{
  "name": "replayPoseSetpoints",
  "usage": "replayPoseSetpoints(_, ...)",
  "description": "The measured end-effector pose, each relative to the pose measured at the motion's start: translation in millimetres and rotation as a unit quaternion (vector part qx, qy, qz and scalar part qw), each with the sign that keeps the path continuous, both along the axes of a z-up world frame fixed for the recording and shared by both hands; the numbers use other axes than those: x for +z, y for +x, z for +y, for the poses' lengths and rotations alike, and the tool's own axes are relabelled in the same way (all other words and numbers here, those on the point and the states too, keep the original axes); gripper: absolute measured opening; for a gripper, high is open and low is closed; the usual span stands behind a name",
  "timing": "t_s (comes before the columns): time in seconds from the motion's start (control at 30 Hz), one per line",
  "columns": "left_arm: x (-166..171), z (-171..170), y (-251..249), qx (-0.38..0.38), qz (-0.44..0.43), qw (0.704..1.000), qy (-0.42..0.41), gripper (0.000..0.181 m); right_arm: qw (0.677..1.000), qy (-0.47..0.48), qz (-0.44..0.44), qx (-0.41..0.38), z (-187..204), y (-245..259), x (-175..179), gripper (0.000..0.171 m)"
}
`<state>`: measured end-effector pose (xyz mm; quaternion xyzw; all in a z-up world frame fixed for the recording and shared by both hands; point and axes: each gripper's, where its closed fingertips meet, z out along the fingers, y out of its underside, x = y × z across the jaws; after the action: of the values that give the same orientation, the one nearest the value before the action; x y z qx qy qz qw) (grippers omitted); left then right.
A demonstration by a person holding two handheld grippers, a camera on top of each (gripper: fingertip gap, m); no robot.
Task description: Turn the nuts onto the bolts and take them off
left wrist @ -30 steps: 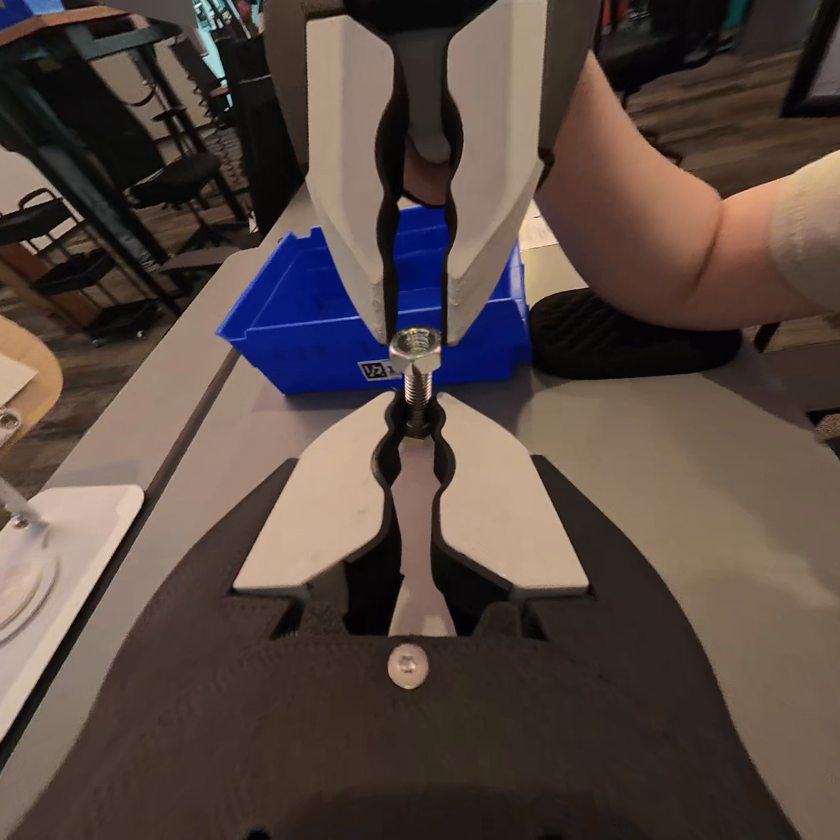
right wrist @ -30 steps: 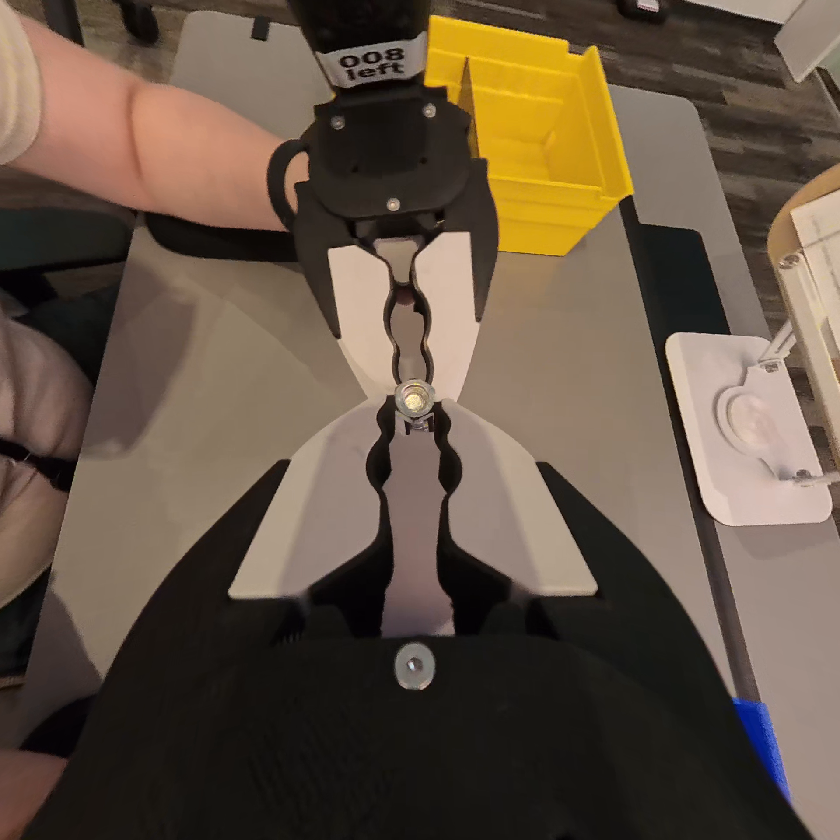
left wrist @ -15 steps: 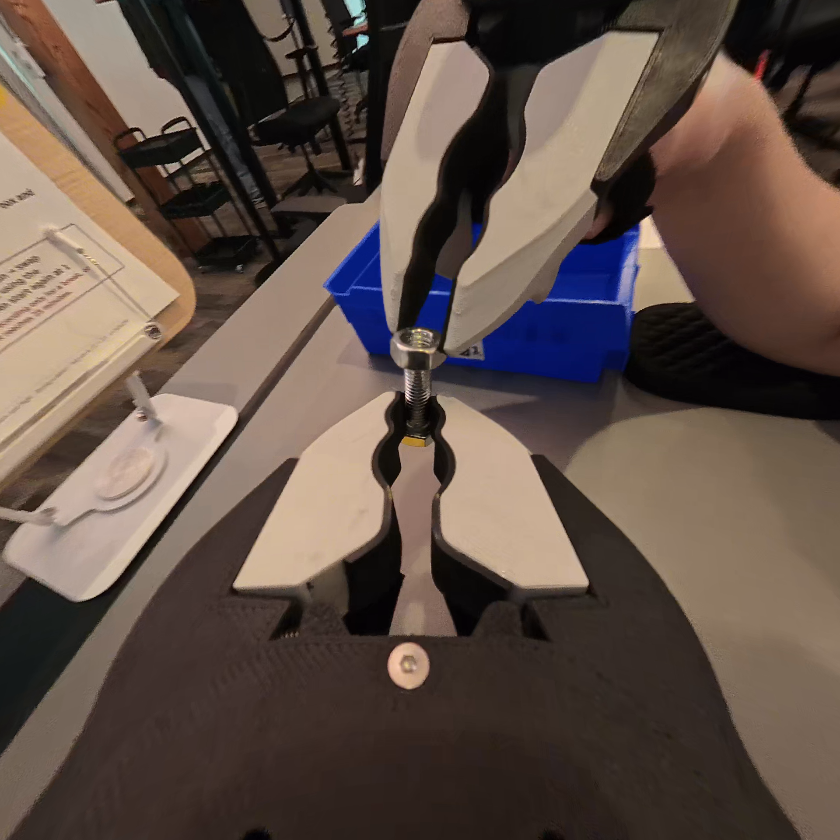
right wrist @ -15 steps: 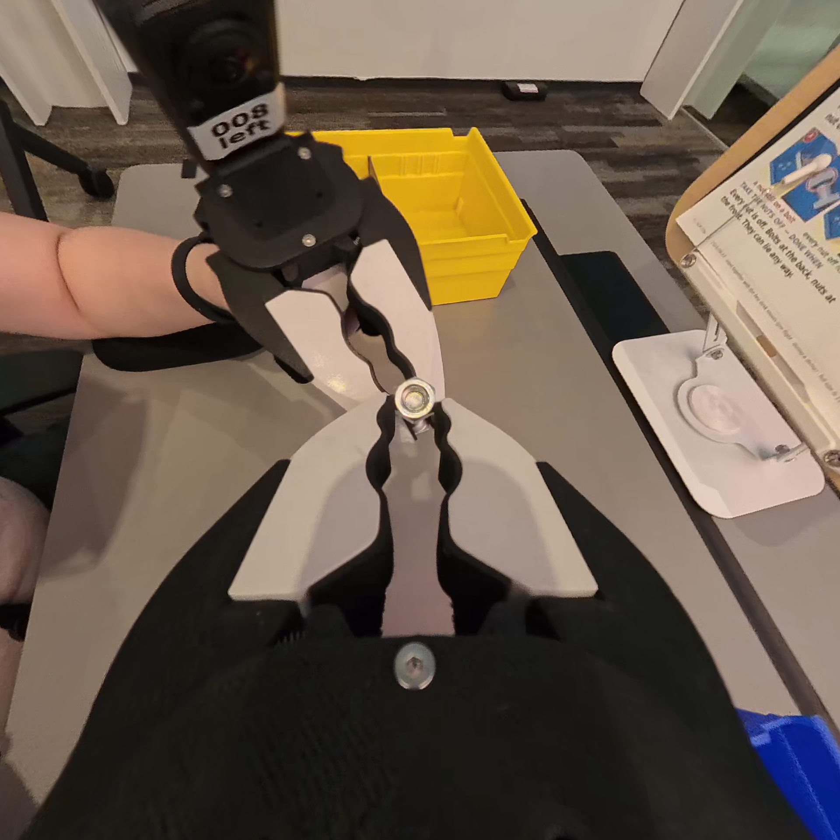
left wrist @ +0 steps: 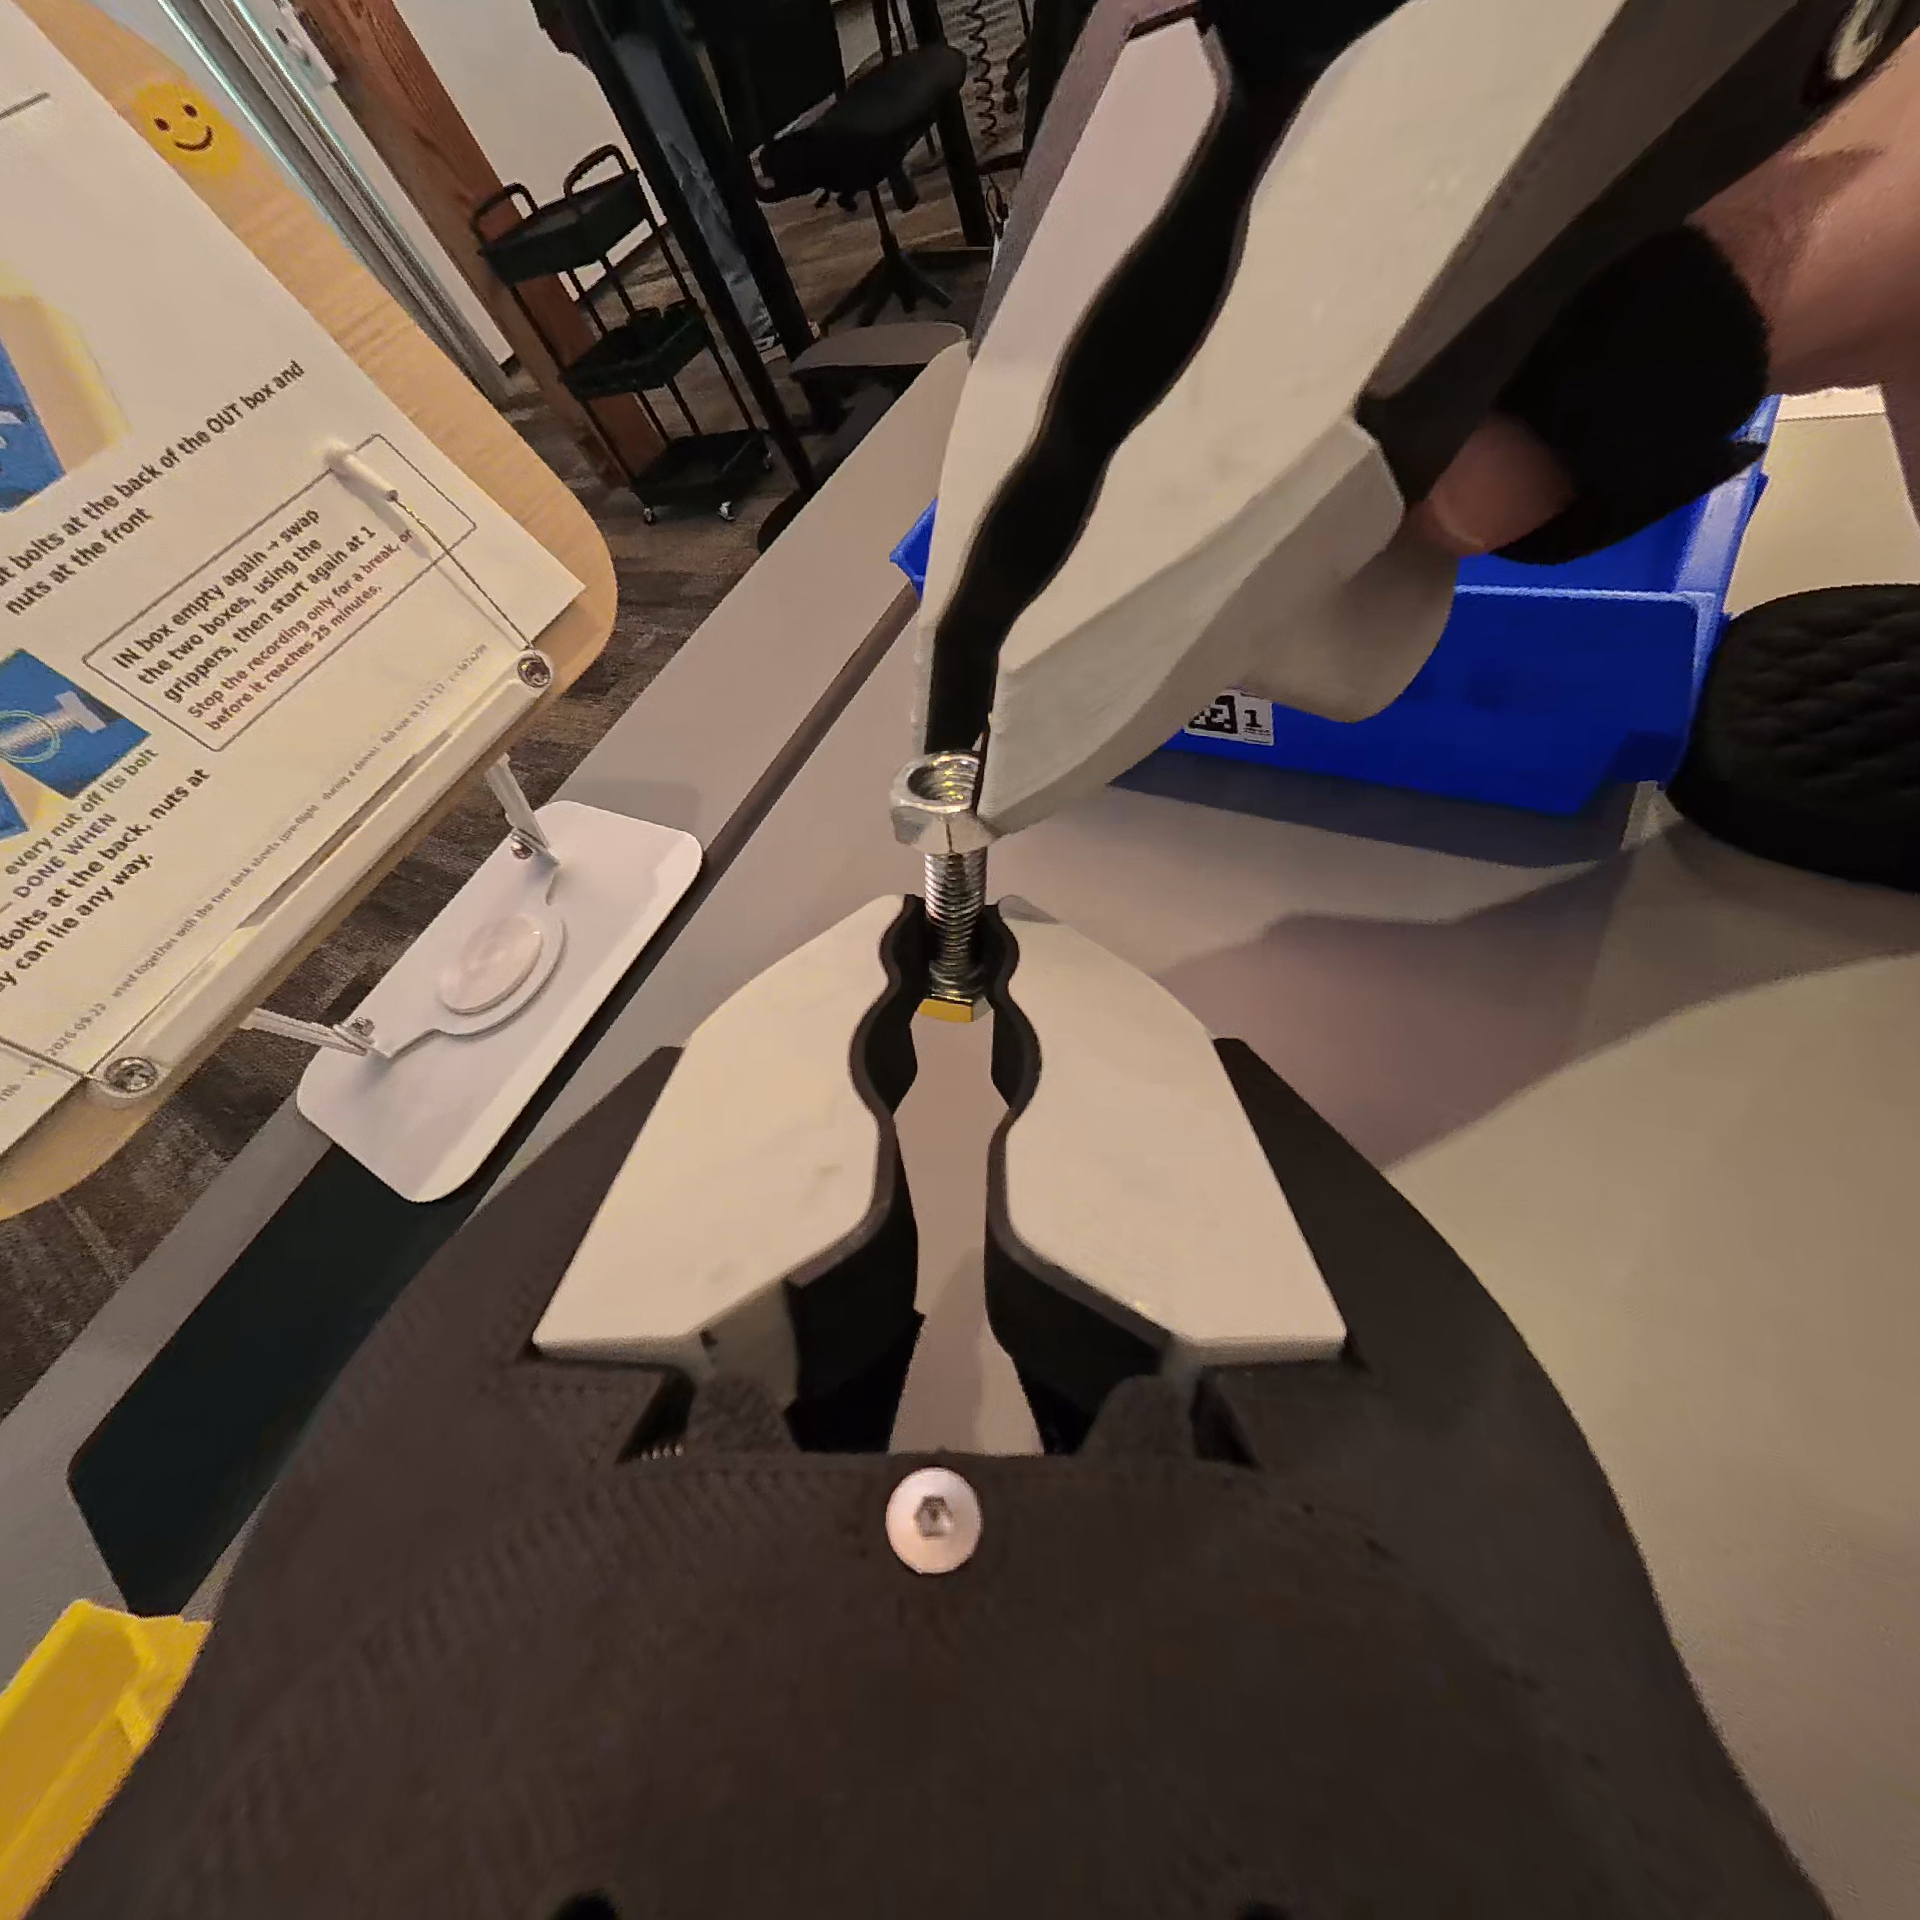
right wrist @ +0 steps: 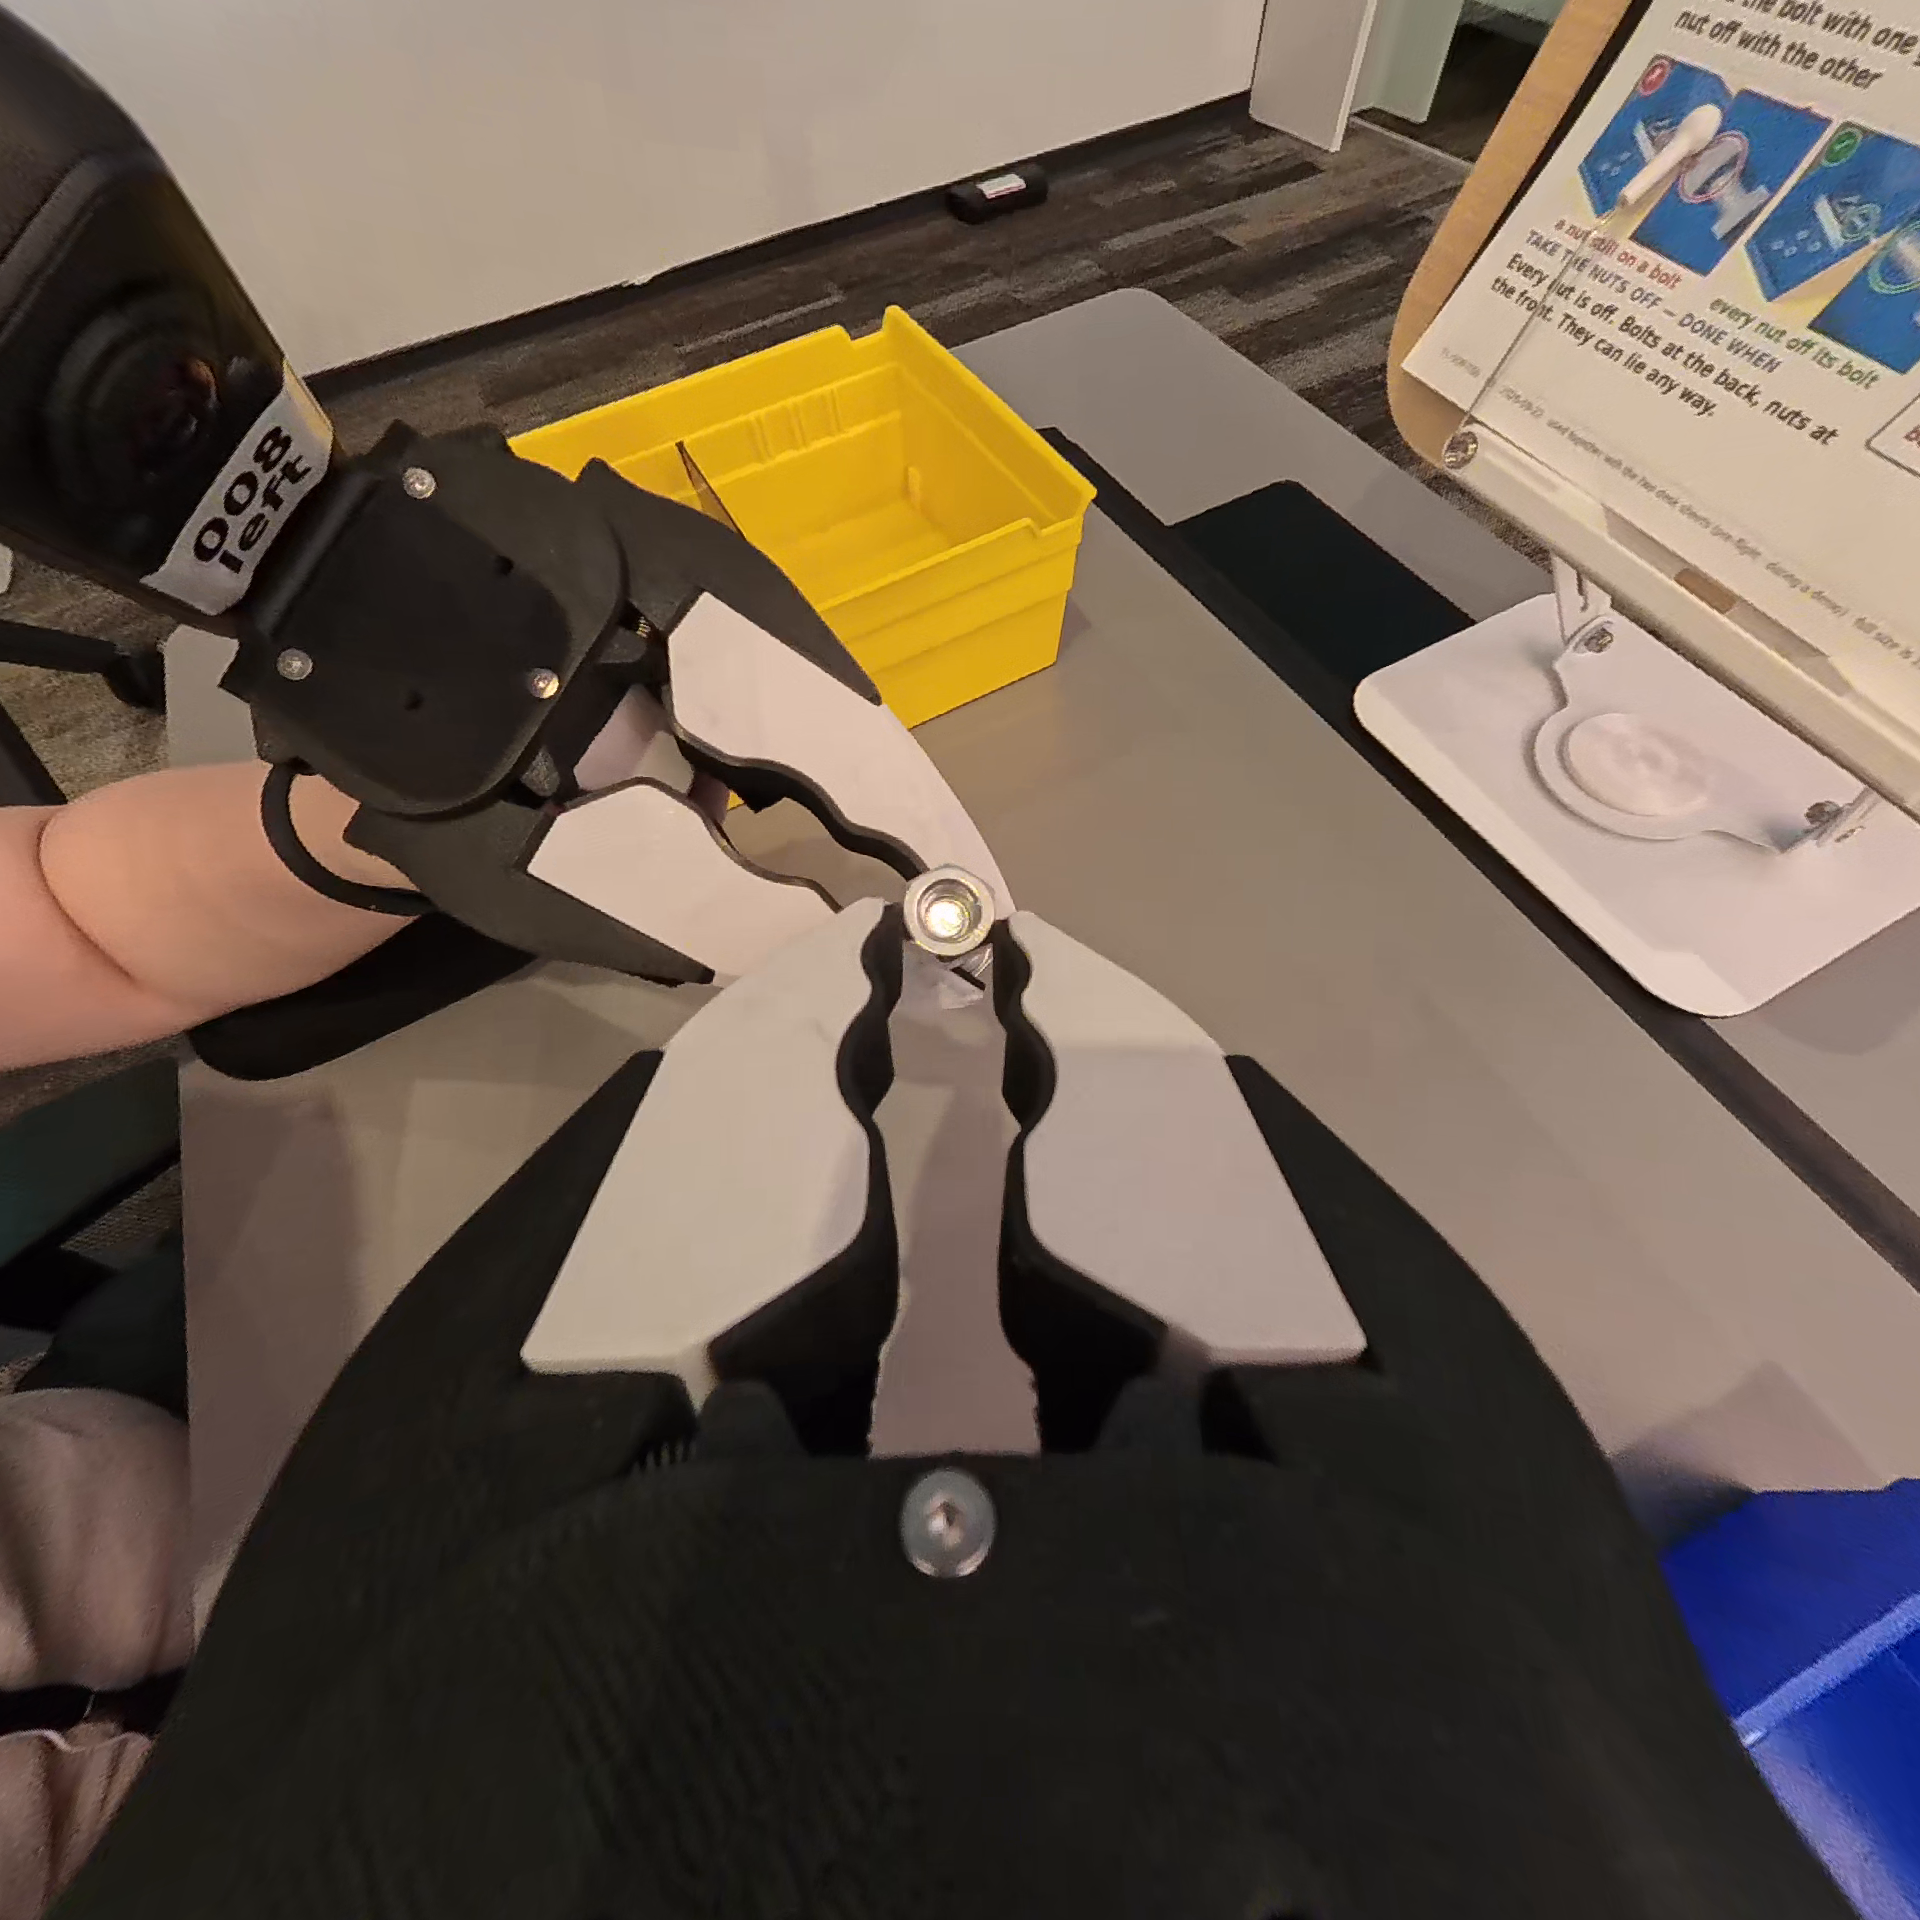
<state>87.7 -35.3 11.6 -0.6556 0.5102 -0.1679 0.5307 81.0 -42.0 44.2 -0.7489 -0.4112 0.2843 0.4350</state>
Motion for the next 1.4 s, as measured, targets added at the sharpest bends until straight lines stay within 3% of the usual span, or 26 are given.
replayPoseSetpoints(0.53,17.6,-4.4,-2.6,-0.021,-0.061,0.997,-0.032,0.009,0.998,0.061,-0.001,0.014,-2.0,-4.7,9.8,0.019)
replayPoseSetpoints(0.87,9.3,-5.2,-1.4,-0.027,-0.023,0.999,-0.022,0.010,0.991,0.114,-0.062,0.037,-3.3,-2.6,3.6,0.019)
replayPoseSetpoints(1.4,1.3,-5.8,0.7,-0.028,0.005,1.000,-0.012,0.010,0.995,0.069,-0.033,0.065,-7.0,-0.8,2.3,0.019)
